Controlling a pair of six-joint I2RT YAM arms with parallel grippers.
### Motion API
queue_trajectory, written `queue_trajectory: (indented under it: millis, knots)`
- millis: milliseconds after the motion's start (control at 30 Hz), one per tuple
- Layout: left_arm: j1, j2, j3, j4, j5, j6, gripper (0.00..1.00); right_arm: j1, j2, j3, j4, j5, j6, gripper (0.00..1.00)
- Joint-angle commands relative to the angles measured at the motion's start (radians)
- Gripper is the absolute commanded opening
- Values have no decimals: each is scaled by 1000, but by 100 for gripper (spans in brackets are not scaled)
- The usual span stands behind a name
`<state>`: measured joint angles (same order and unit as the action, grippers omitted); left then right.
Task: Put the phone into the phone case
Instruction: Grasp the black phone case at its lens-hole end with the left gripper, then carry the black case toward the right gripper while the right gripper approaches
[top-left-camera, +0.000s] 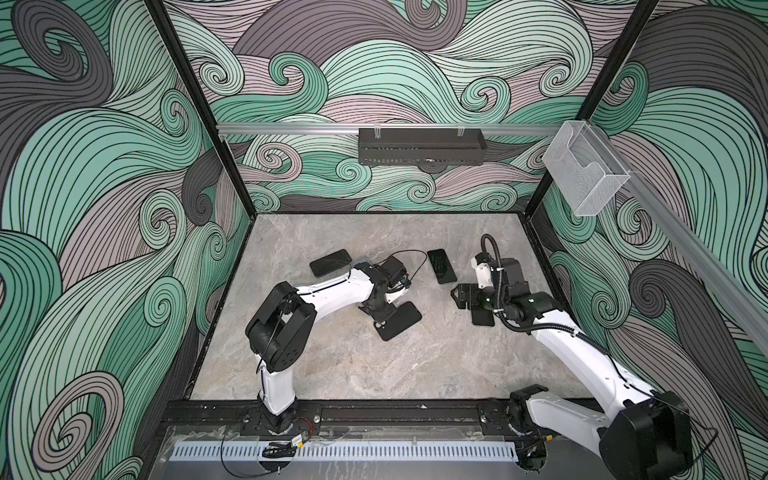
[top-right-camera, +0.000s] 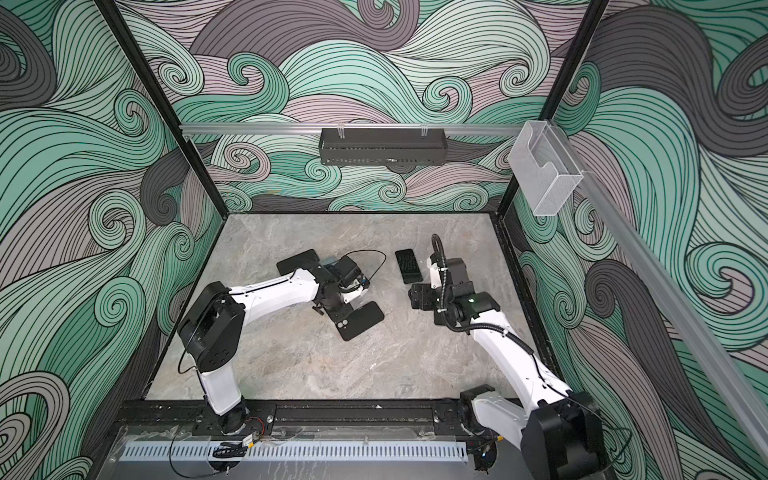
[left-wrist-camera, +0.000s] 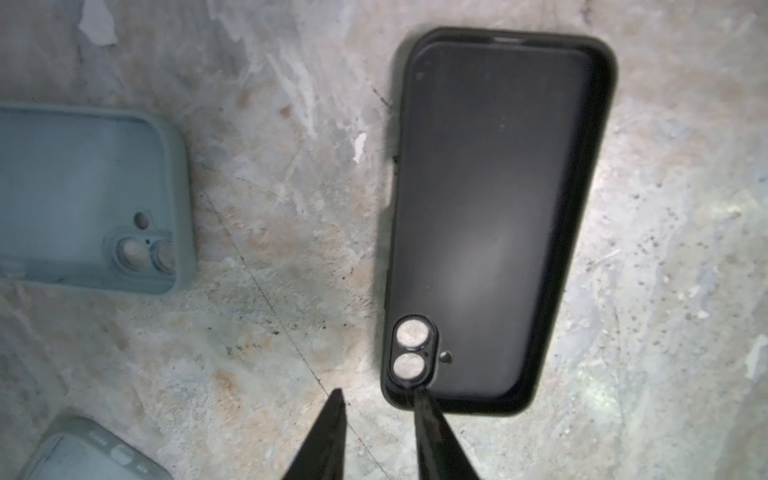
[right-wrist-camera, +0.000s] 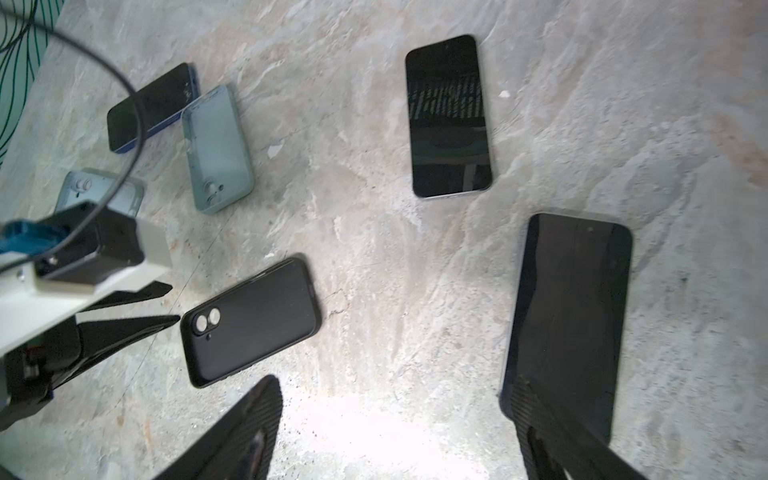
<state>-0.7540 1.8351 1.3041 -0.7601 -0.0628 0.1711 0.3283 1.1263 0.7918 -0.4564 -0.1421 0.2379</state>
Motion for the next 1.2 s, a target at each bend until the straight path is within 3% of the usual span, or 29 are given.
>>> queue_trajectory:
  millis: [0, 100, 167, 200, 300, 367, 433, 600, 733, 967, 1067, 1167]
  knots:
    - [-7, -15, -18, 20, -33, -90, 42, 26, 25, 0, 27, -16, 21, 87]
    - [-8, -47, -43, 36, -78, -226, 43, 33, 47, 12, 19, -14, 4, 87]
    - [-8, -82, -59, 33, -134, -386, 43, 36, 58, 16, 19, -22, -12, 86]
    - [-8, -110, -75, 23, -173, -524, 41, 37, 66, 22, 17, -35, -21, 86]
    - [-13, -235, -216, 159, -65, -805, 42, 42, 98, 48, -6, -99, -51, 86]
    - [-26, -329, -340, 333, 12, -916, 45, 47, 122, 58, -2, -133, -62, 85]
    - [-45, -380, -428, 411, 8, -999, 54, 53, 155, 74, -4, -172, -75, 83]
    - [-83, -397, -497, 451, -11, -1048, 66, 66, 256, 99, 15, -236, -78, 81]
    - [-90, -382, -551, 552, 15, -1105, 67, 83, 345, 143, 12, -268, -68, 80]
    - [-93, -330, -574, 634, 15, -1175, 56, 113, 462, 162, 78, -306, -54, 80]
    - [-93, -327, -581, 645, -2, -1186, 53, 121, 522, 184, 86, -340, -53, 72]
    - [-92, -324, -573, 637, -19, -1188, 50, 136, 568, 199, 93, -343, -49, 71]
